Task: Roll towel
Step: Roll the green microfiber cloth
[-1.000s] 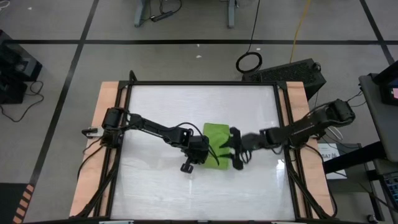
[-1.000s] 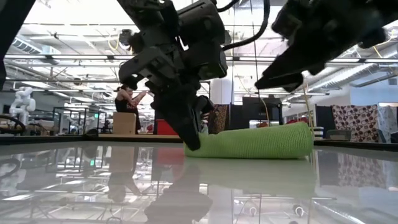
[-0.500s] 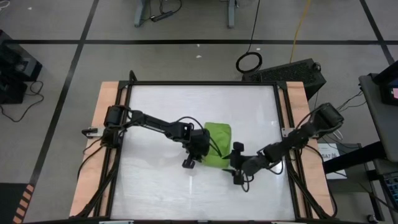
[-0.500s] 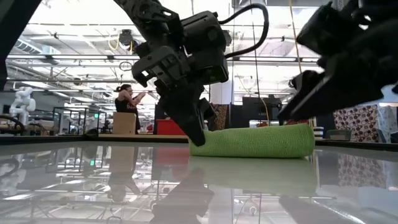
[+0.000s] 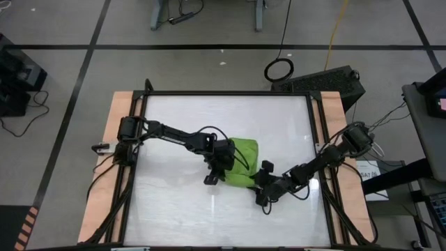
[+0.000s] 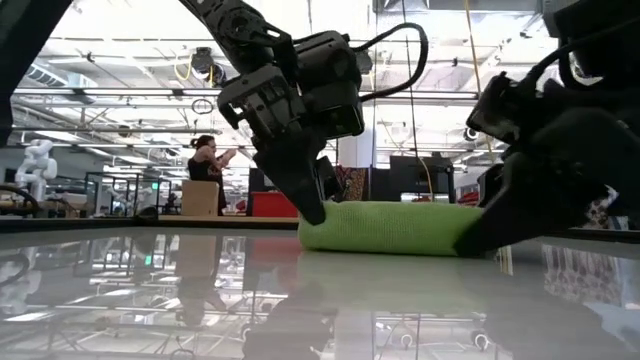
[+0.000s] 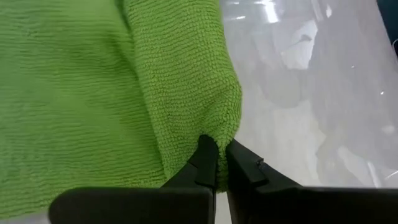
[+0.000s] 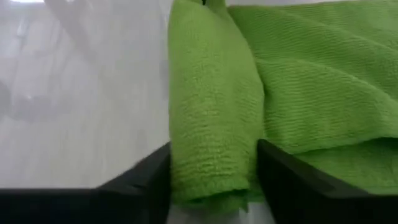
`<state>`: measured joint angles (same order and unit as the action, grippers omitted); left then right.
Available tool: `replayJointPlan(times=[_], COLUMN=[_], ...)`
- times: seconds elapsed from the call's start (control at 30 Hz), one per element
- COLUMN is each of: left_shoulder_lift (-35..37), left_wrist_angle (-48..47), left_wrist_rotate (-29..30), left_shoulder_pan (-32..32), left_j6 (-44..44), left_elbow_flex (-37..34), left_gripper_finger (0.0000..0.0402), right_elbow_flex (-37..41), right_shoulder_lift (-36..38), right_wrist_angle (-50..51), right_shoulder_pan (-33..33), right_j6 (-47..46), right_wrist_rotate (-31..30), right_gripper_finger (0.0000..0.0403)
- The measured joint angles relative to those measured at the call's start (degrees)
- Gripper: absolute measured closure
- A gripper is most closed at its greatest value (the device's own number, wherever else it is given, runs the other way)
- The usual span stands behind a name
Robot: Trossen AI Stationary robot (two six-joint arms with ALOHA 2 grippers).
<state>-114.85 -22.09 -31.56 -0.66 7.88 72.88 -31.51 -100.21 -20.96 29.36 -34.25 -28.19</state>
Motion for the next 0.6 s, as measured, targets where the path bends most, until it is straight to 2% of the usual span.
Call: replayJointPlan(times=[0.2,0.23,0.33,0.43,0.6], left_shoulder_lift=[-0.4,-0.5,-0.53,-0.51,0.22], left_wrist_angle=[0.63,0.57,1.72,4.21,10.79], left_wrist_rotate=[-3.8,-4.24,-4.68,-4.9,-6.26], left_shoulder_pan=[-2.15,-2.53,-3.24,-3.64,-3.53], left_j6=[-1.58,-1.64,-1.65,-3.05,-4.48], left_elbow_flex=[-0.02,-0.02,-0.02,-0.02,-0.02], left_gripper_finger=[0.0386,0.0386,0.0384,0.0364,0.0274], right_elbow_flex=[1.67,2.03,3.52,5.87,10.67], right_shoulder_lift=[1.27,1.78,2.92,3.37,3.55], right_wrist_angle=[-4.91,-4.92,-5.18,-7.91,-16.49], right_shoulder_pan=[0.0,-0.03,-0.19,-0.61,-0.59], right_j6=[-2.59,-3.59,-9.72,-15.22,-19.17], right_wrist_rotate=[4.65,4.93,5.97,9.55,12.76], right_gripper_finger=[0.0369,0.0383,0.0382,0.0378,0.0394])
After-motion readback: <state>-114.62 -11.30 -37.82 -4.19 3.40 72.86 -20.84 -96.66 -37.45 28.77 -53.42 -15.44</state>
